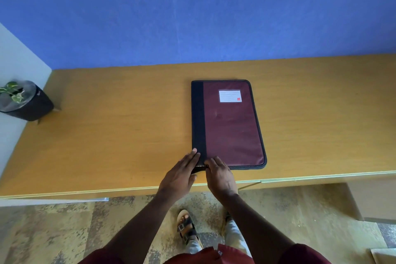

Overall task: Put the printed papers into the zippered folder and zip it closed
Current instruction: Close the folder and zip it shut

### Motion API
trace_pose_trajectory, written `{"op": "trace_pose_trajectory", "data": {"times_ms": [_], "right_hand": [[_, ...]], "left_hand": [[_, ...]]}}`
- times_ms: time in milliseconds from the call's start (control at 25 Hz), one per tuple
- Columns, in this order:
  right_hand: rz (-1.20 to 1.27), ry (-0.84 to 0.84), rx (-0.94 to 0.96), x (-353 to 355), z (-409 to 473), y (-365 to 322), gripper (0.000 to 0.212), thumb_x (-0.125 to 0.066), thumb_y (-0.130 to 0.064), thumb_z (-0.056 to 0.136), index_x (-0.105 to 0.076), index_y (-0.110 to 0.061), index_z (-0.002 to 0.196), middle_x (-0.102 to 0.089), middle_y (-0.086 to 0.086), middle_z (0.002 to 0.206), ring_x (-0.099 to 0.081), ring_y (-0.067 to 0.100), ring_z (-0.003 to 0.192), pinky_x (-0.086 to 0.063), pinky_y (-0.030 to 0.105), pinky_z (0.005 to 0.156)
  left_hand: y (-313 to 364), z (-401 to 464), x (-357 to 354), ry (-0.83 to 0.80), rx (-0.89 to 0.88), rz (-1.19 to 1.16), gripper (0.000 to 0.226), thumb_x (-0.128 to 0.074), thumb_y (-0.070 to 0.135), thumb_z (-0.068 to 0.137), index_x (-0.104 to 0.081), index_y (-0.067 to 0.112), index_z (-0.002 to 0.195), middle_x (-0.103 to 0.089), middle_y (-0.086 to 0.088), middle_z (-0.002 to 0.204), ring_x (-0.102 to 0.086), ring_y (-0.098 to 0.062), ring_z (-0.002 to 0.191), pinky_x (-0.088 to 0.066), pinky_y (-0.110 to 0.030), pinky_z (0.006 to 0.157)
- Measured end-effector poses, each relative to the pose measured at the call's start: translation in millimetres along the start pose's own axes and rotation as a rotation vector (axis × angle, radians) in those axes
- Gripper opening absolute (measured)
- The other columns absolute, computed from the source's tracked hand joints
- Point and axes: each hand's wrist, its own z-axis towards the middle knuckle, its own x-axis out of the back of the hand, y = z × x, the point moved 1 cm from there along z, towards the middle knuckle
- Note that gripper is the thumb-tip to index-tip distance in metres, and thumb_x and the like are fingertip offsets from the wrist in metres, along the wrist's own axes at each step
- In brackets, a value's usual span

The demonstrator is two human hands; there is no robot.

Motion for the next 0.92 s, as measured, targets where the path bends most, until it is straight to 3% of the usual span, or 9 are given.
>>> {"op": "trace_pose_trajectory", "data": {"times_ms": [120,280,520,680,920], "right_hand": [[0.059,-0.01,-0.012,-11,-11,-9,0.011,-0.047,-0.021,0.098,-0.058,-0.018,0.099,-0.061,0.001,0.096,-0.06,0.025,0.073,-0.04,0.029,0.057],[0.083,-0.045,-0.011,-20,-15,-19,0.014,-0.049,-0.022,0.096,-0.061,-0.015,0.095,-0.066,0.005,0.093,-0.06,0.027,0.072,-0.046,0.033,0.059],[0.095,-0.077,-0.058,-29,-10,-29,0.02,-0.054,-0.033,0.093,-0.062,-0.015,0.091,-0.066,0.004,0.089,-0.059,0.025,0.072,-0.035,0.028,0.058],[0.007,-0.098,-0.095,-33,-10,-38,0.024,-0.054,-0.04,0.09,-0.062,-0.018,0.087,-0.067,0.002,0.085,-0.061,0.025,0.07,-0.04,0.028,0.057],[0.004,-0.118,-0.175,-32,-6,-40,0.021,-0.059,-0.038,0.084,-0.065,-0.019,0.083,-0.067,-0.001,0.073,-0.054,0.02,0.058,-0.038,0.025,0.054]], "left_hand": [[-9,-6,6,-0.001,0.014,0.001,0.076,-0.059,0.036,0.096,-0.016,0.027,0.158,-0.013,0.012,0.166,-0.02,-0.008,0.149,-0.029,-0.027,0.115],[-24,-12,16,-0.005,0.01,0.025,0.069,-0.068,0.032,0.09,-0.036,0.026,0.151,-0.044,0.007,0.146,-0.04,-0.015,0.134,-0.04,-0.032,0.108],[-30,-10,26,-0.013,0.075,-0.084,0.035,-0.073,0.025,0.087,-0.062,0.024,0.12,-0.054,0.008,0.118,-0.054,-0.013,0.109,-0.052,-0.033,0.086],[-28,-9,25,-0.049,0.118,-0.142,0.015,-0.073,0.026,0.086,-0.067,0.024,0.099,-0.056,0.007,0.1,-0.059,-0.015,0.084,-0.054,-0.038,0.072],[-25,-6,31,-0.091,0.099,-0.178,0.009,-0.07,0.019,0.083,-0.07,0.023,0.091,-0.06,0.005,0.095,-0.059,-0.017,0.08,-0.052,-0.038,0.069]]}}
